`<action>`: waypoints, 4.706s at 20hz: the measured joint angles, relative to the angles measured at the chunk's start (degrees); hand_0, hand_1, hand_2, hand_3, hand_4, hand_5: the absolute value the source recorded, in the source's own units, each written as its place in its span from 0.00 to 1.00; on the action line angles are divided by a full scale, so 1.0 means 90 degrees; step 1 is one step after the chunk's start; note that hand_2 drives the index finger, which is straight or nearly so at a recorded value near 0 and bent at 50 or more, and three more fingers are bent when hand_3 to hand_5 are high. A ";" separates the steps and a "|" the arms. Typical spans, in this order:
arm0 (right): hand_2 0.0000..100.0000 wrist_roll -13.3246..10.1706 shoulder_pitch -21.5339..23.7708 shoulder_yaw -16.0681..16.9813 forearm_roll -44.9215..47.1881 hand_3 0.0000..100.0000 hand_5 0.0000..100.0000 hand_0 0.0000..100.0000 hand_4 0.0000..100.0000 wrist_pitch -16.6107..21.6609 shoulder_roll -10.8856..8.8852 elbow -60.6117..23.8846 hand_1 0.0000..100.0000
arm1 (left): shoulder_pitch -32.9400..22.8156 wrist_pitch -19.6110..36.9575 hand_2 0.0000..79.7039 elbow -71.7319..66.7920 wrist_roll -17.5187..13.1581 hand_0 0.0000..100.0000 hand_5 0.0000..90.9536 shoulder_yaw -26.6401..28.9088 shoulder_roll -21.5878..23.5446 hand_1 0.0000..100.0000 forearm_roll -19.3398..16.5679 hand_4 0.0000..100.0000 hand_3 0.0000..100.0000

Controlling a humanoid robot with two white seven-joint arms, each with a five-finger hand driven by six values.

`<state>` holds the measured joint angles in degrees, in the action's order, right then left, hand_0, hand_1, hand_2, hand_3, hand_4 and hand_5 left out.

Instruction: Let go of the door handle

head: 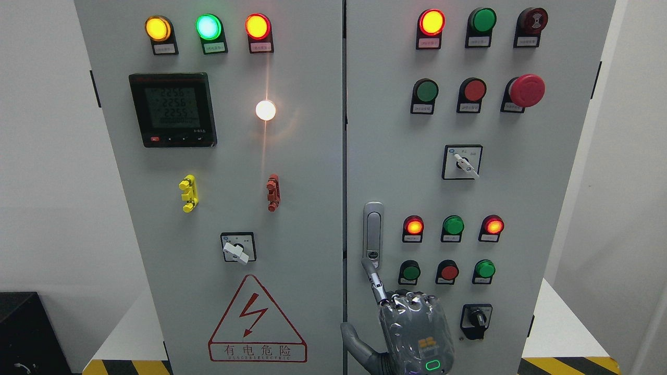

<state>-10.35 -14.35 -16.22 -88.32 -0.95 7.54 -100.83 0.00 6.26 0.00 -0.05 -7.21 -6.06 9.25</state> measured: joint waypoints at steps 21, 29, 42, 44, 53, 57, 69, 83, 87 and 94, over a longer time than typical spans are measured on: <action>0.07 -0.0050 -0.0172 0.0005 0.0008 1.00 1.00 0.30 1.00 -0.0302 0.0010 0.0302 0.25 | 0.0000 0.0000 0.00 0.0000 0.0000 0.12 0.00 0.0000 0.0000 0.56 0.0000 0.00 0.00; 0.08 -0.0068 -0.0204 0.0033 0.0023 1.00 1.00 0.30 1.00 -0.0308 0.0014 0.0341 0.25 | 0.0000 0.0000 0.00 0.0000 0.0000 0.12 0.00 0.0000 0.0000 0.56 -0.0001 0.00 0.00; 0.08 -0.0038 -0.0215 0.0081 0.0055 1.00 1.00 0.31 1.00 -0.0331 0.0020 0.0407 0.25 | 0.0000 0.0000 0.00 0.0000 0.0000 0.12 0.00 0.0000 0.0000 0.56 -0.0002 0.00 0.00; 0.08 -0.0036 -0.0217 0.0086 0.0058 1.00 1.00 0.31 1.00 -0.0342 0.0020 0.0417 0.25 | 0.0000 0.0000 0.00 0.0000 0.0000 0.12 0.00 0.0000 0.0000 0.56 -0.0002 0.00 0.00; 0.09 -0.0028 -0.0221 0.0090 0.0067 1.00 1.00 0.31 1.00 -0.0358 0.0020 0.0450 0.25 | 0.0000 0.0000 0.00 0.0000 0.0000 0.12 0.00 0.0000 0.0000 0.56 -0.0002 0.00 0.00; 0.10 -0.0027 -0.0222 0.0085 0.0067 1.00 1.00 0.32 1.00 -0.0358 0.0020 0.0470 0.25 | 0.0000 0.0000 0.00 0.0000 0.0000 0.12 0.00 0.0000 0.0000 0.56 -0.0002 0.00 0.00; 0.11 0.0004 -0.0210 0.0078 0.0073 1.00 1.00 0.32 1.00 -0.0359 0.0022 0.0519 0.25 | 0.0000 0.0000 0.00 0.0000 0.0000 0.12 0.00 0.0000 0.0000 0.56 -0.0002 0.00 0.00; 0.11 0.0022 -0.0203 0.0101 0.0076 1.00 1.00 0.32 1.00 -0.0345 0.0022 0.0559 0.25 | 0.0000 0.0000 0.00 0.0000 0.0000 0.12 0.00 0.0000 0.0000 0.56 -0.0002 0.00 0.00; 0.11 0.0024 -0.0203 0.0109 0.0076 1.00 1.00 0.32 1.00 -0.0344 0.0022 0.0558 0.25 | 0.0000 0.0000 0.00 0.0000 0.0000 0.12 0.00 0.0000 0.0000 0.56 -0.0001 0.00 0.00; 0.11 0.0024 -0.0197 0.0112 0.0078 1.00 1.00 0.33 1.00 -0.0344 0.0022 0.0556 0.25 | 0.0000 0.0000 0.00 0.0000 0.0000 0.12 0.00 0.0000 0.0000 0.56 0.0000 0.00 0.00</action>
<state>-10.13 -16.12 -15.21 -87.62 -4.05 7.74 -95.82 0.00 6.26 0.00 -0.05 -7.21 -6.06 9.24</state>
